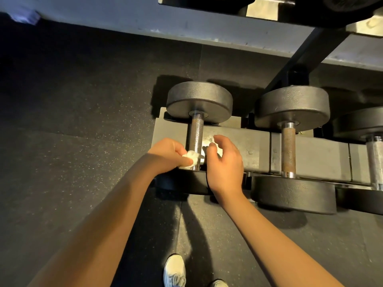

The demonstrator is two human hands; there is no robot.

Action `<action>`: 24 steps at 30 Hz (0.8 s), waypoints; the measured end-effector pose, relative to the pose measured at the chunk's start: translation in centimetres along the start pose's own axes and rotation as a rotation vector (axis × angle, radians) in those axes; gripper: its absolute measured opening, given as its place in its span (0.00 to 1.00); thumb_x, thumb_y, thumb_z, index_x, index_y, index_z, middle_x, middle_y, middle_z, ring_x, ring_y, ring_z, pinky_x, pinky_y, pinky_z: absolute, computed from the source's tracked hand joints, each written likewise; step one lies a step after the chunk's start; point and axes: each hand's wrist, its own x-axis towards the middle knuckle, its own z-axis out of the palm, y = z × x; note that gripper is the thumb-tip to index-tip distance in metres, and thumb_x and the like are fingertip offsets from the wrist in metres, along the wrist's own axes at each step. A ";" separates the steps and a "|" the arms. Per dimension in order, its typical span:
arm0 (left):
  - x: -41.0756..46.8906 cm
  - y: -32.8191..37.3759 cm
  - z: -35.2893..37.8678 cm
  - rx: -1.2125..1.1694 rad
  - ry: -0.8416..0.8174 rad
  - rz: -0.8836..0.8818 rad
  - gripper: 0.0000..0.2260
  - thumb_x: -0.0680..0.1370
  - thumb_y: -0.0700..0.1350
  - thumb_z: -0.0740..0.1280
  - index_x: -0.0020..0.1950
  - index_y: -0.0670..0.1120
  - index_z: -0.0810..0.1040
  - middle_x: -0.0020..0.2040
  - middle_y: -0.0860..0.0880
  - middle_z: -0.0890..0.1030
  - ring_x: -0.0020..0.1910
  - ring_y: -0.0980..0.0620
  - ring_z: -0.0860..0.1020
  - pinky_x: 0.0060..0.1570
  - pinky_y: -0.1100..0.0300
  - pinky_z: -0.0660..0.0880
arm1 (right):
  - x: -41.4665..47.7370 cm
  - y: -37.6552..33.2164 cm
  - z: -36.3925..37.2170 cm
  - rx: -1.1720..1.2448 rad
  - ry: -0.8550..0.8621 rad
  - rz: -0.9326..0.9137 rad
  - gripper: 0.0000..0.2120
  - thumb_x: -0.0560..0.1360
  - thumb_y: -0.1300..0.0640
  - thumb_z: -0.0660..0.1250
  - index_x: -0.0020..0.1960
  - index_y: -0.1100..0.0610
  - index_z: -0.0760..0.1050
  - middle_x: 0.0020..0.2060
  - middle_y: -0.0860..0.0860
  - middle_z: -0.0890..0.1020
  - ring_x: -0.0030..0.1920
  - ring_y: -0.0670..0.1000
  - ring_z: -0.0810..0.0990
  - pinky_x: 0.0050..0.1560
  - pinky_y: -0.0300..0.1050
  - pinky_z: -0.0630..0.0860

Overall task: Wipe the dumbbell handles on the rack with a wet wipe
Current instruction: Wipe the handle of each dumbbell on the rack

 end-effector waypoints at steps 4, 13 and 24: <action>0.6 1.2 0.8 -0.091 0.248 0.029 0.07 0.74 0.42 0.72 0.38 0.47 0.76 0.33 0.53 0.74 0.33 0.58 0.72 0.27 0.73 0.66 | 0.0 -0.1 0.0 -0.023 0.018 -0.001 0.16 0.79 0.55 0.59 0.64 0.57 0.74 0.58 0.50 0.79 0.60 0.50 0.74 0.60 0.50 0.72; 0.7 1.3 0.2 0.059 0.248 0.060 0.04 0.75 0.45 0.71 0.44 0.47 0.77 0.35 0.54 0.73 0.31 0.60 0.72 0.26 0.71 0.67 | 0.0 0.1 0.0 -0.032 0.026 0.010 0.15 0.79 0.57 0.59 0.63 0.56 0.74 0.57 0.50 0.79 0.59 0.49 0.74 0.58 0.48 0.73; 2.8 1.7 0.6 0.061 0.248 0.106 0.11 0.76 0.48 0.70 0.36 0.49 0.72 0.34 0.53 0.73 0.34 0.57 0.71 0.31 0.67 0.65 | -0.1 -0.1 0.1 -0.031 0.038 0.048 0.14 0.79 0.55 0.60 0.62 0.54 0.75 0.56 0.50 0.80 0.56 0.47 0.75 0.55 0.45 0.74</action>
